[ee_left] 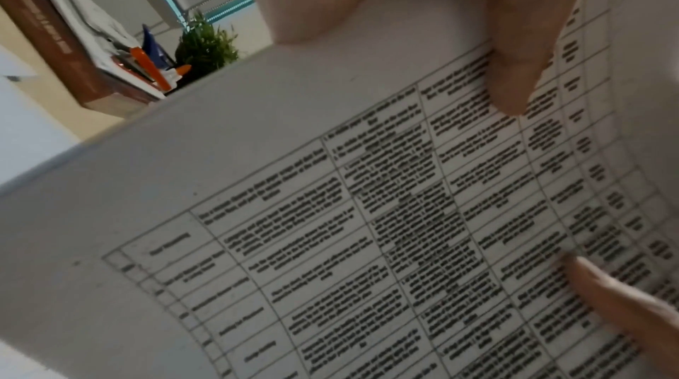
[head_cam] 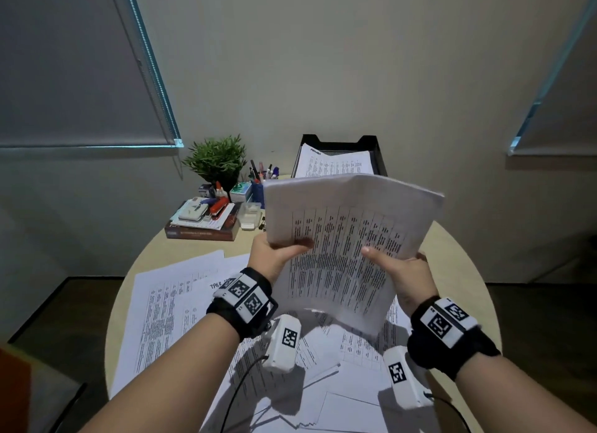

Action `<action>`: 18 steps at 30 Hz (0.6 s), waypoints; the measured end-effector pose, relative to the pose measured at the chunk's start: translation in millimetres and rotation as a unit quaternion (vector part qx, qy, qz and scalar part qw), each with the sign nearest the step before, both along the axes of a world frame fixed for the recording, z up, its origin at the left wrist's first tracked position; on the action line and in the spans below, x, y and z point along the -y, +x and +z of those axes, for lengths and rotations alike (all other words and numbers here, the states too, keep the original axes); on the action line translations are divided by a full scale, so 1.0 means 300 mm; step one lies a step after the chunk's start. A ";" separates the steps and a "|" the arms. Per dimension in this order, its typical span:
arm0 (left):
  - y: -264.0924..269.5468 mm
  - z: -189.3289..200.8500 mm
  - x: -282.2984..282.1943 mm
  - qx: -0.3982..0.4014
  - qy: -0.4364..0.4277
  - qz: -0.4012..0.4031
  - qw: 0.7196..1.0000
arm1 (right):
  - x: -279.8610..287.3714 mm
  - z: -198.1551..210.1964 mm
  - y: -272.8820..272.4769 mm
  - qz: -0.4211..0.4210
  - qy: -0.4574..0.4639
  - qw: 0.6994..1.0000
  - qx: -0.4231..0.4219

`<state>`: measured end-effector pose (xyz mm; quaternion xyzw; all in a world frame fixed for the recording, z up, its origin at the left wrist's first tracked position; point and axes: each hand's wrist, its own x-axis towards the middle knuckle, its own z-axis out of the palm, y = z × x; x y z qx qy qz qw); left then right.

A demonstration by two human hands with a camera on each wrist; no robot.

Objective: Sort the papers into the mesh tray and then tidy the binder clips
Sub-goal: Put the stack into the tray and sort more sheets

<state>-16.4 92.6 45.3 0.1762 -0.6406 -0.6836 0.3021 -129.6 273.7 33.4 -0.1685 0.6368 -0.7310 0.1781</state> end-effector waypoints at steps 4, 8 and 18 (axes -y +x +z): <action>0.006 0.020 0.031 -0.032 0.002 -0.008 0.999 | -0.013 0.033 -0.005 0.005 0.005 0.998 -0.063; 0.038 -0.115 0.001 0.106 0.025 -0.011 0.994 | -0.032 -0.100 0.023 0.024 0.088 0.996 -0.007; 0.019 -0.127 0.025 0.094 0.037 -0.003 0.995 | -0.002 -0.103 -0.014 0.006 0.076 0.996 0.035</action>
